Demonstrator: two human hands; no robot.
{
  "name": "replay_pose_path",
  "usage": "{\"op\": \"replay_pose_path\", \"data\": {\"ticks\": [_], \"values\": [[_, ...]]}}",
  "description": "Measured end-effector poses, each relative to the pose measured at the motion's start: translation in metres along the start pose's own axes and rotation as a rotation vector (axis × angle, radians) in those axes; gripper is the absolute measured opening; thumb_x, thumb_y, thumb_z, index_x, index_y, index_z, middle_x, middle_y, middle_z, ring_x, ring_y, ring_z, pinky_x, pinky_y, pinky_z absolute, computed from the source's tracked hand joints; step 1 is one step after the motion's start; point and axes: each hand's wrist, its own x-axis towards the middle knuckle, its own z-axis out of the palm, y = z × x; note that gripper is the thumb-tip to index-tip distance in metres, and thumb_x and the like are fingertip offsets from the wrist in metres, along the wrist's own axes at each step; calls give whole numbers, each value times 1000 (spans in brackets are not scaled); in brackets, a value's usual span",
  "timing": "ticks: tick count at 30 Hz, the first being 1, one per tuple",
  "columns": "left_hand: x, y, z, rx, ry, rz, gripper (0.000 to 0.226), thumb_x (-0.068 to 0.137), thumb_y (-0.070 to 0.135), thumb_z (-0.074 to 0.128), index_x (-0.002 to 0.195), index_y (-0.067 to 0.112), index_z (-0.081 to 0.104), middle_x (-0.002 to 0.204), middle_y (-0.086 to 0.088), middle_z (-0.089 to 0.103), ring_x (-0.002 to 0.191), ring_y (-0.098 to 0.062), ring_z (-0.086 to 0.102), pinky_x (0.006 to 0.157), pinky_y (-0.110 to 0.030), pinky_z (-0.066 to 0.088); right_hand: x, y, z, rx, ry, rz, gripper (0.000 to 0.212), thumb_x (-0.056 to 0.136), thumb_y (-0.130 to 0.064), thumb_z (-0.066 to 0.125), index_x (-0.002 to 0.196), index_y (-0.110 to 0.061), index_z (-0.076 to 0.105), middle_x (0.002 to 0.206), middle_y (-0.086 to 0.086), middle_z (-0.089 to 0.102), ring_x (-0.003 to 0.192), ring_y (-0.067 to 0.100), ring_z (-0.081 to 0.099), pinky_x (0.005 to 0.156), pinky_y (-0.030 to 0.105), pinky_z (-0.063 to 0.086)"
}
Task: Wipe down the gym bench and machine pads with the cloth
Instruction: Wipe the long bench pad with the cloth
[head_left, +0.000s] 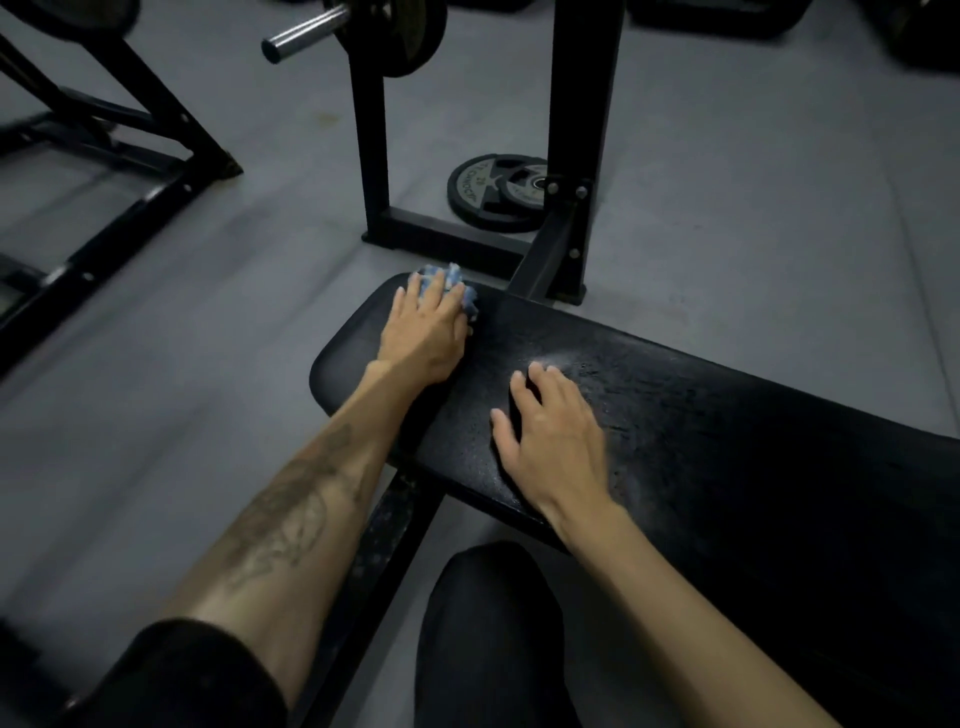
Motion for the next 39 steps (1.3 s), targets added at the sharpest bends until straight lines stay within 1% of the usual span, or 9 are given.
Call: {"op": "replay_pose_path", "data": {"ticks": [2,5,8,13,18,24,29,35,39], "values": [[-3,4,2,-37,-4,26,52,108,32,35,157,17,31,169,-11,17,156,-39,8,126,-54,10,-1,-3,1,-7,-17,-4,55,99,-42,44,141,-9,54,145,15,52,138,32,43,117,48,36],[-21,-10,1,-113,-2,226,52,104,36,40,151,15,46,164,-9,33,152,-38,24,123,-55,22,0,-2,1,-12,-50,-28,58,100,-44,36,146,-12,49,152,11,46,145,29,36,122,47,27],[-28,-33,-3,-62,-42,330,49,107,37,42,153,19,44,166,-6,31,155,-30,21,126,-46,18,0,-2,2,-17,-77,-48,59,101,-46,32,150,-15,45,159,7,39,150,25,29,124,46,21],[-20,-16,-2,-59,-8,37,51,108,33,36,158,22,33,170,-6,18,157,-34,9,126,-52,9,0,-2,2,-4,-99,-49,60,101,-47,32,151,-15,43,161,6,34,152,24,24,125,46,19],[-49,-13,3,-92,40,434,46,108,27,40,152,13,46,164,-7,34,154,-26,24,127,-41,15,1,-4,0,3,-106,-44,61,100,-47,31,151,-15,44,161,6,35,152,24,25,124,46,19],[-43,-14,4,-62,38,51,53,106,33,38,157,20,36,169,-6,21,156,-36,12,126,-51,14,1,-3,3,9,-97,-40,60,100,-46,33,149,-15,46,160,6,37,151,24,26,124,46,20],[-77,-21,7,-42,16,390,53,106,41,28,153,22,44,166,-1,31,156,-22,21,127,-44,17,1,-3,2,9,-89,-40,60,99,-46,31,149,-14,47,159,7,38,150,24,28,124,47,22],[-76,-27,3,-60,68,5,53,108,36,35,158,19,33,170,-7,19,157,-35,8,127,-52,10,1,-3,3,6,-87,-41,60,100,-45,31,148,-14,47,159,7,38,150,24,28,124,47,21],[-100,-19,2,-157,38,288,52,106,38,32,155,23,41,170,2,20,158,-28,11,127,-50,16,2,-3,3,12,-96,-41,62,99,-46,28,149,-14,46,160,7,37,151,24,27,124,47,21]]}}
